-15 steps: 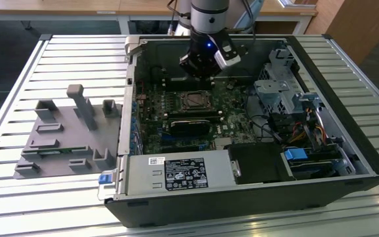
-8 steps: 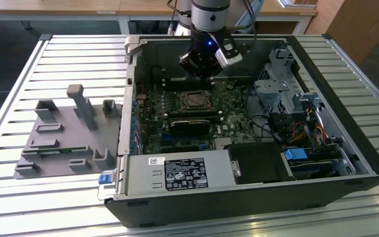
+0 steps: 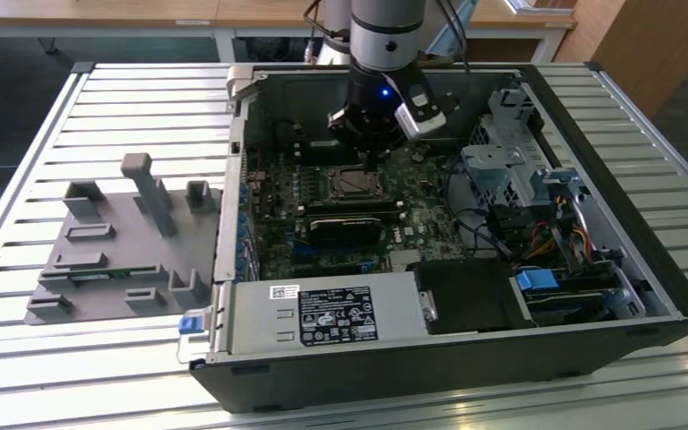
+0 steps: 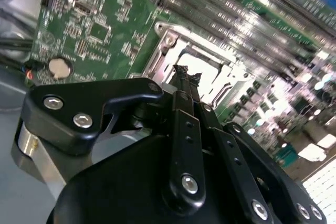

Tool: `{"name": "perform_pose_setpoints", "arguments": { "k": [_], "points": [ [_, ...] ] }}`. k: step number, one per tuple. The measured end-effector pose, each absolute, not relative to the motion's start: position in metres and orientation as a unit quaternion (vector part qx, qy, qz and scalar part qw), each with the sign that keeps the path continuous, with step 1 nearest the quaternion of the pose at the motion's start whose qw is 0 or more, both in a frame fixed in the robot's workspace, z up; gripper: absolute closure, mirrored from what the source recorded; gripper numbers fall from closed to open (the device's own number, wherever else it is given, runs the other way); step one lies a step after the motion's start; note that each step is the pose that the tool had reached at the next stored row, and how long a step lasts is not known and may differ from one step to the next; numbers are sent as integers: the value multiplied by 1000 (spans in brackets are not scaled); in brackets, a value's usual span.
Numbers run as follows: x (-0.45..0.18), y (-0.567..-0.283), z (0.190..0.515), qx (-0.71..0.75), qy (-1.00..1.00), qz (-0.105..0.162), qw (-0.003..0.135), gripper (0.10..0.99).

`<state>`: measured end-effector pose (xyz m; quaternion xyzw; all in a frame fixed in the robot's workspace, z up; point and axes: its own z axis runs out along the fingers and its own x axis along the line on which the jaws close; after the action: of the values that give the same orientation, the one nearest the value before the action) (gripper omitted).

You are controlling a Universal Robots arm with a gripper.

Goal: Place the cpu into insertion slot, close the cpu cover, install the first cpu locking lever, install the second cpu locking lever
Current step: 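Install the second cpu locking lever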

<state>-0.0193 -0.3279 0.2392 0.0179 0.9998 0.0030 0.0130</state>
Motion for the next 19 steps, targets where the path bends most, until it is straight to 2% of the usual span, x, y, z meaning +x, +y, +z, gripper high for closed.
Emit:
{"name": "perform_pose_setpoints", "arguments": {
  "k": [7, 19],
  "points": [
    [-19, -334, 237, 17, 1000, 18, 9, 980],
    [-19, -344, 233, 4, 1000, 20, 7, 980]
  ]
}}
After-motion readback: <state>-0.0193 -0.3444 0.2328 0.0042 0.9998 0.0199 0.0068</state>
